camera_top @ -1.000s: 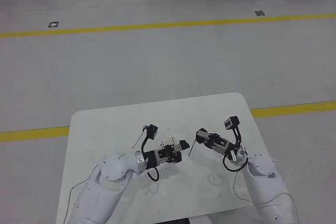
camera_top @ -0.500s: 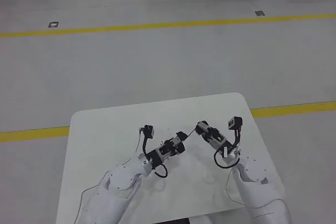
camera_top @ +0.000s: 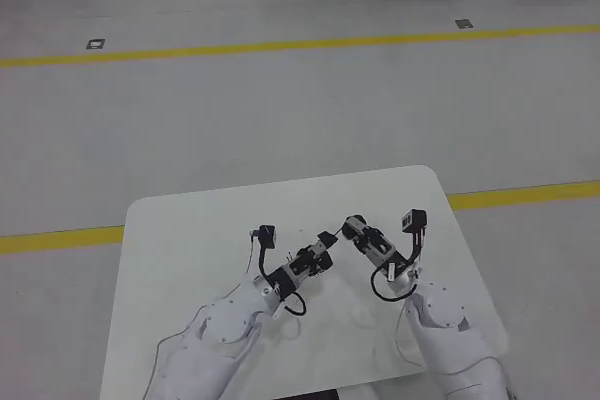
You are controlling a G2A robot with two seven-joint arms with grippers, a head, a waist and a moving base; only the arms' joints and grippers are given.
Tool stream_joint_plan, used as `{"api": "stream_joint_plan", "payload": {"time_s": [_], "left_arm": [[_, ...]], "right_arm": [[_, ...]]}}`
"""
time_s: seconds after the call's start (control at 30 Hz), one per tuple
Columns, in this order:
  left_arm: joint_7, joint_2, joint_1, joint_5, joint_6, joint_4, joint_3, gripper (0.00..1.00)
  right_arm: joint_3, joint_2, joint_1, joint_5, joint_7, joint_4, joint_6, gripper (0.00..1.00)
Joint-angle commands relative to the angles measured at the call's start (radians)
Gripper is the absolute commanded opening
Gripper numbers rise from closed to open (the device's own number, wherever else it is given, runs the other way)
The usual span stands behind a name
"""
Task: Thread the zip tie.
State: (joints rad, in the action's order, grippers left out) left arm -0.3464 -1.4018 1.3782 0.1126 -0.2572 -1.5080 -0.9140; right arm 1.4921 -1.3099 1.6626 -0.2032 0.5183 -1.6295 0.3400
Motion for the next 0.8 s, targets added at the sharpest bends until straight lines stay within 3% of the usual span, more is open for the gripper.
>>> {"api": "stream_joint_plan", "payload": {"time_s": [0.0,0.13,0.27,0.4,0.5,0.77], "left_arm": [[0.025,-0.002,-0.006,-0.007,0.003,0.004,0.011,1.00],[0.053,-0.003,-0.014,-0.019,-0.003,0.005,0.020,1.00],[0.058,-0.002,-0.018,-0.013,-0.004,0.007,0.024,0.71],[0.064,-0.002,-0.021,-0.003,0.000,0.015,0.026,0.62],[0.070,-0.001,-0.024,0.002,0.001,0.020,0.028,0.48],[0.079,-0.002,-0.036,0.022,-0.004,0.038,0.038,0.40]], "right_arm": [[-0.012,-0.001,0.000,0.011,-0.017,0.002,0.000,0.00],[-0.026,0.000,0.000,0.045,-0.038,0.005,0.000,0.00],[-0.034,0.002,-0.001,0.076,-0.052,0.005,0.000,0.00],[-0.038,0.003,-0.002,0.099,-0.066,0.005,0.000,0.00],[-0.039,0.006,0.000,0.134,-0.075,0.001,0.000,0.00],[-0.047,0.010,0.009,0.192,-0.104,-0.006,0.000,0.00]]}}
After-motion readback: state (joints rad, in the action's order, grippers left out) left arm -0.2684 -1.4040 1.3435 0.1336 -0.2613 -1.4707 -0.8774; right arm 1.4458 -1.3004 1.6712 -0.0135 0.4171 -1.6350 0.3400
